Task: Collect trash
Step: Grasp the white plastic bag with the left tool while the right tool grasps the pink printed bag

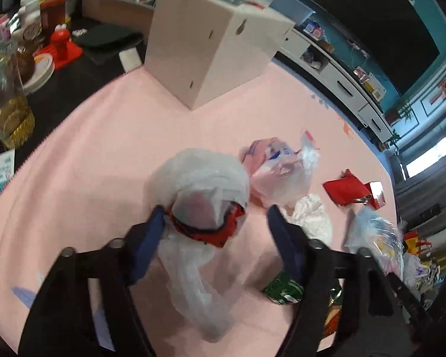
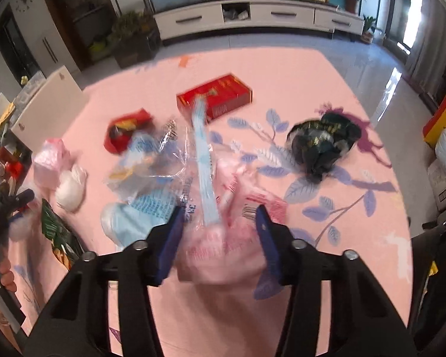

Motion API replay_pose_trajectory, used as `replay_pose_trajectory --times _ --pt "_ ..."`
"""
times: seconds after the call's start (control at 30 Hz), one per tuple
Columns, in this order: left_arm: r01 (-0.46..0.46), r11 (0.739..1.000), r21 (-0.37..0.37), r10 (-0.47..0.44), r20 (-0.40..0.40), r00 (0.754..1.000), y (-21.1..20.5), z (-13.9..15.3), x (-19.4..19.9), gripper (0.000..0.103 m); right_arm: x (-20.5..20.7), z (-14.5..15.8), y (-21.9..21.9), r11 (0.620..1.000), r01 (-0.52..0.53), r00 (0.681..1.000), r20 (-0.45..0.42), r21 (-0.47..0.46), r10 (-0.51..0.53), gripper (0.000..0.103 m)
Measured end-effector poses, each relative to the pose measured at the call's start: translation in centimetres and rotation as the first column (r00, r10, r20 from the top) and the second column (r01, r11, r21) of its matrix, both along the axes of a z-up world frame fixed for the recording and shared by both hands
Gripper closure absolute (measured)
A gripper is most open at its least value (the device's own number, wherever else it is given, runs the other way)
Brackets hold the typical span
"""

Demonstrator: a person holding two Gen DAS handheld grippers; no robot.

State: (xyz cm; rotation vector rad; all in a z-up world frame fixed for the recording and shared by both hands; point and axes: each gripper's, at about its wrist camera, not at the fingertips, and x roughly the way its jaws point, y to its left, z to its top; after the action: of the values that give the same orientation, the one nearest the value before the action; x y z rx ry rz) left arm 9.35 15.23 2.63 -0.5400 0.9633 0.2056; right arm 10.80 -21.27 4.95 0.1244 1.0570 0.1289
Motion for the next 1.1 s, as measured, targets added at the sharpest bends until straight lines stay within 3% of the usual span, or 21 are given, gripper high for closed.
replay_pose_trajectory --times 0.07,0.17,0.27,0.47,0.57,0.83,0.93,1.0,1.1 --pt "-0.024 1.000 0.011 0.024 -0.005 1.000 0.0 -0.3 -0.1 0.059 0.0 -0.4 -0.7 0.999 0.012 1.000 -0.020 0.031 -0.011 0.075" --pt "-0.037 0.999 -0.011 0.037 0.005 0.999 0.2 -0.6 -0.2 0.069 -0.4 -0.1 -1.0 0.999 0.016 1.000 -0.016 0.028 -0.015 0.087" --pt "-0.038 0.999 -0.020 0.038 0.014 0.999 0.5 -0.6 -0.6 0.078 -1.0 0.3 -1.0 1.000 0.009 1.000 -0.016 0.015 -0.009 0.091" --pt "-0.049 0.996 -0.071 0.051 0.027 0.998 0.5 0.5 -1.6 0.082 -2.7 2.0 -2.1 0.998 0.038 0.999 0.000 0.041 -0.039 0.092" --pt "-0.043 0.998 -0.053 0.045 0.045 0.998 -0.2 2.0 -2.4 0.082 -3.7 3.0 -2.7 0.998 0.048 0.999 0.013 0.038 -0.048 0.092" --pt "0.047 0.998 -0.031 -0.041 0.176 0.983 -4.5 8.2 -5.6 0.082 -4.8 2.2 -4.3 0.997 0.075 0.993 -0.092 0.027 -0.072 0.090" --pt "0.105 0.994 -0.034 -0.096 0.211 0.973 -6.6 9.6 -6.5 0.082 -5.4 2.2 -4.7 0.997 0.072 0.992 -0.107 0.020 -0.069 0.072" --pt "0.142 0.989 -0.037 -0.131 0.222 0.966 -7.8 10.2 -6.8 0.081 -5.9 2.5 -5.1 0.996 0.082 0.991 -0.107 0.033 -0.078 0.032" --pt "0.190 0.979 -0.069 -0.170 0.228 0.959 -9.4 10.2 -7.2 0.080 -7.1 2.9 -5.7 0.993 0.107 0.991 -0.086 0.048 -0.103 0.025"
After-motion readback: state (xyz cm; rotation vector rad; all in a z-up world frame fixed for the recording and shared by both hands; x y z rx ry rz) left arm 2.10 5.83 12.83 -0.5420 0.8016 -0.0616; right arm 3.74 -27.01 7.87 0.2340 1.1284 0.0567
